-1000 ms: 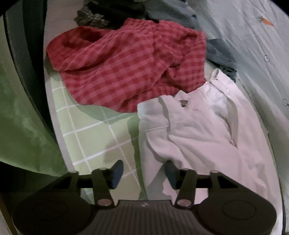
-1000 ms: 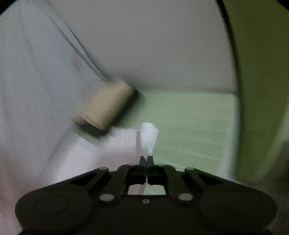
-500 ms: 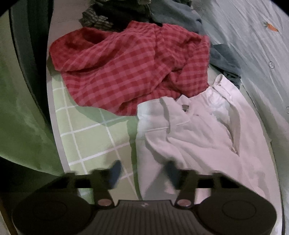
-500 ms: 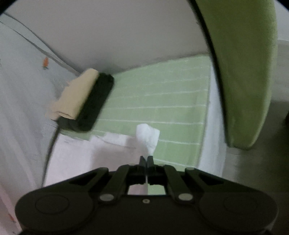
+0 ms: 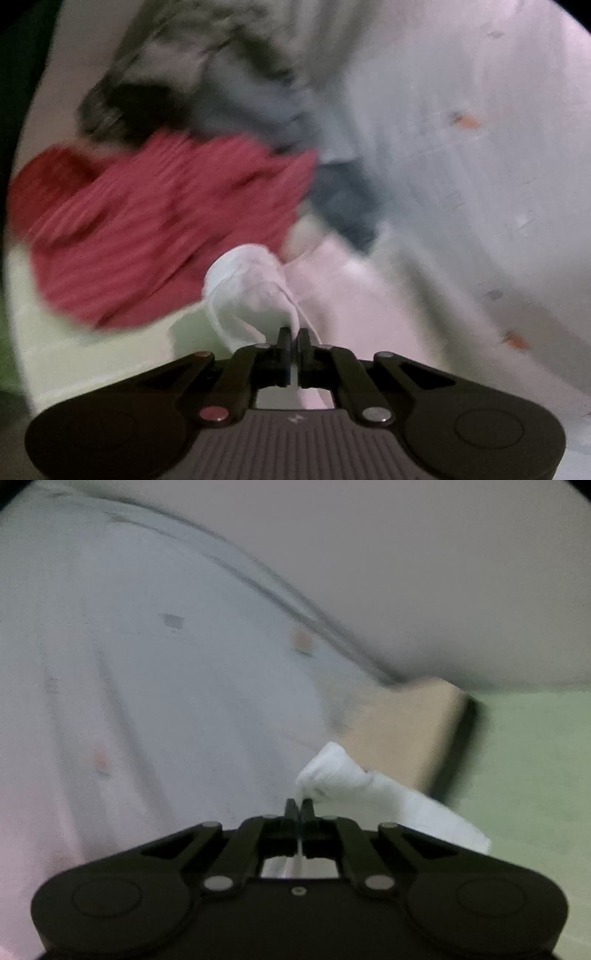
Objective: Fold clothes
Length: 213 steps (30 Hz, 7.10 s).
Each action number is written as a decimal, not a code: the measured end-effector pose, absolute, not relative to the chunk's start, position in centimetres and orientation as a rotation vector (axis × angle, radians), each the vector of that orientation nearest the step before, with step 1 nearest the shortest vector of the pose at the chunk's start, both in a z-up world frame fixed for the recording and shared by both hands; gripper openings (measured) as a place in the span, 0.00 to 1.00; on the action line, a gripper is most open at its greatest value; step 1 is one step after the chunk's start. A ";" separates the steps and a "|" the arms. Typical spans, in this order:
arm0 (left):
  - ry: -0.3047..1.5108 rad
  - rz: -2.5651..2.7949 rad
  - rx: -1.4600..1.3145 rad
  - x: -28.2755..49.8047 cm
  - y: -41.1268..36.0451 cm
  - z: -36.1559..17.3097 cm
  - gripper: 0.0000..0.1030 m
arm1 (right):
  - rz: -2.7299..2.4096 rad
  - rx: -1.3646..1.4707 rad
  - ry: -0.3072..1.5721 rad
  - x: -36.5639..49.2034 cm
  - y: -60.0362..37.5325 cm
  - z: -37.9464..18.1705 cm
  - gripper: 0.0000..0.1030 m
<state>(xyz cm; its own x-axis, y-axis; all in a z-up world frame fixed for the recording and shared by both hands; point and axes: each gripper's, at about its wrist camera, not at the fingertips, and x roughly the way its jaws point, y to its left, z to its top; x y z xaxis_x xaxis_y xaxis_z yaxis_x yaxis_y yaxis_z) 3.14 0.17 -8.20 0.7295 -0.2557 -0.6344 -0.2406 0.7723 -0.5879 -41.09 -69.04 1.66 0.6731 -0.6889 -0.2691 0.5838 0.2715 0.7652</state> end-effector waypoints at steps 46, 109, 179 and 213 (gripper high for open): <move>0.709 0.112 -0.712 7.1 -3.4 -8.3 0.02 | -0.993 1.027 0.000 -39.0 -73.8 -0.6 0.01; 1.039 0.182 -0.530 11.7 -11.7 -17.8 0.77 | -1.166 1.072 0.336 -31.3 -78.9 -17.7 0.81; 0.821 0.008 -0.509 8.8 -3.4 -14.0 0.02 | -1.346 0.868 0.506 -38.1 -64.1 -15.1 0.41; 1.123 -0.724 0.044 -0.4 -30.6 -11.8 0.31 | -1.207 0.760 0.546 -38.5 -72.2 -16.7 0.95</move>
<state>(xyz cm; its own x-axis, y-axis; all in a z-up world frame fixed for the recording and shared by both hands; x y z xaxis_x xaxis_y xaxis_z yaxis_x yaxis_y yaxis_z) -0.43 -30.65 -11.78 0.2325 -0.5055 -0.8309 0.5478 0.7740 -0.3175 -38.52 -72.20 -16.69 0.2803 -0.6195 -0.7333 0.9597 0.1660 0.2267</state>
